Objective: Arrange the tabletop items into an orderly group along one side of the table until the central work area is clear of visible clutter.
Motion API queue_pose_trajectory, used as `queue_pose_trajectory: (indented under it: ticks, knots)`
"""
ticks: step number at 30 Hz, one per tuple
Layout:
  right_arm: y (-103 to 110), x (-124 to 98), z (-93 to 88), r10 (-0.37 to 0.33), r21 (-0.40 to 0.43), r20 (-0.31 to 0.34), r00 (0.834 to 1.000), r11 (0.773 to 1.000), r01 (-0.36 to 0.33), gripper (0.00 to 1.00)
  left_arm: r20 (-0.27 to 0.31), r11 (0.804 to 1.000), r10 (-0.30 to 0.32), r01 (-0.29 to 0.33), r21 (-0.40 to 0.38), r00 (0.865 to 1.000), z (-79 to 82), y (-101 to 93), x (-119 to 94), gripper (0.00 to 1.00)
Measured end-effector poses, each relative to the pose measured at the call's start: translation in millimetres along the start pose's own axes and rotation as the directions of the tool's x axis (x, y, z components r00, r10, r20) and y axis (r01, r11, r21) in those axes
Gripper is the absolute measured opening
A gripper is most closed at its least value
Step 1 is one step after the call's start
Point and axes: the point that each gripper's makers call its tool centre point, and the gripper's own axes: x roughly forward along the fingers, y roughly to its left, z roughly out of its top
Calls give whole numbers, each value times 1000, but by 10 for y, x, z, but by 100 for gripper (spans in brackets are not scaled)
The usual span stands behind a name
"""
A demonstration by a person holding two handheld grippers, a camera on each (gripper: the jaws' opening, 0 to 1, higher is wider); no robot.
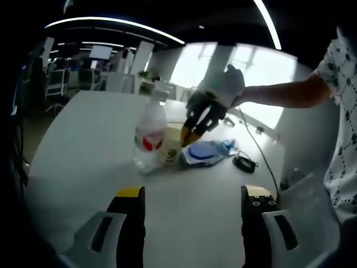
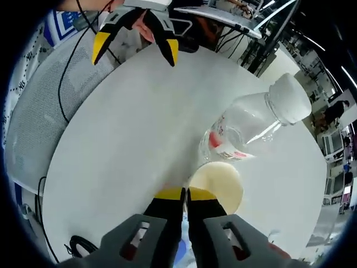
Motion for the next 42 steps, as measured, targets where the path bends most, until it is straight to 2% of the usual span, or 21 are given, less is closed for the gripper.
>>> queue_pose_trajectory:
  ticks: [14, 20, 32, 38, 42]
  knots:
    - [-15, -12, 50, -15, -4, 14, 1000, 1000, 15, 10, 0, 1000, -2, 2, -1, 1000, -10, -4, -1, 66]
    - [-31, -32, 53, -31, 10, 18, 999, 999, 30, 19, 0, 1000, -3, 3, 2, 1000, -4, -18, 0, 66]
    - [-25, -62, 60, -48, 35, 36, 998, 998, 47, 25, 1, 1000, -5, 5, 9, 1000, 20, -37, 4, 66]
    - [-29, -95, 81, -69, 70, 68, 995, 995, 64, 35, -2, 1000, -6, 6, 14, 1000, 26, -25, 3, 66]
    - [-19, -125, 75, -80, 94, 87, 993, 993, 72, 37, -3, 1000, -7, 7, 16, 1000, 37, -34, 7, 66]
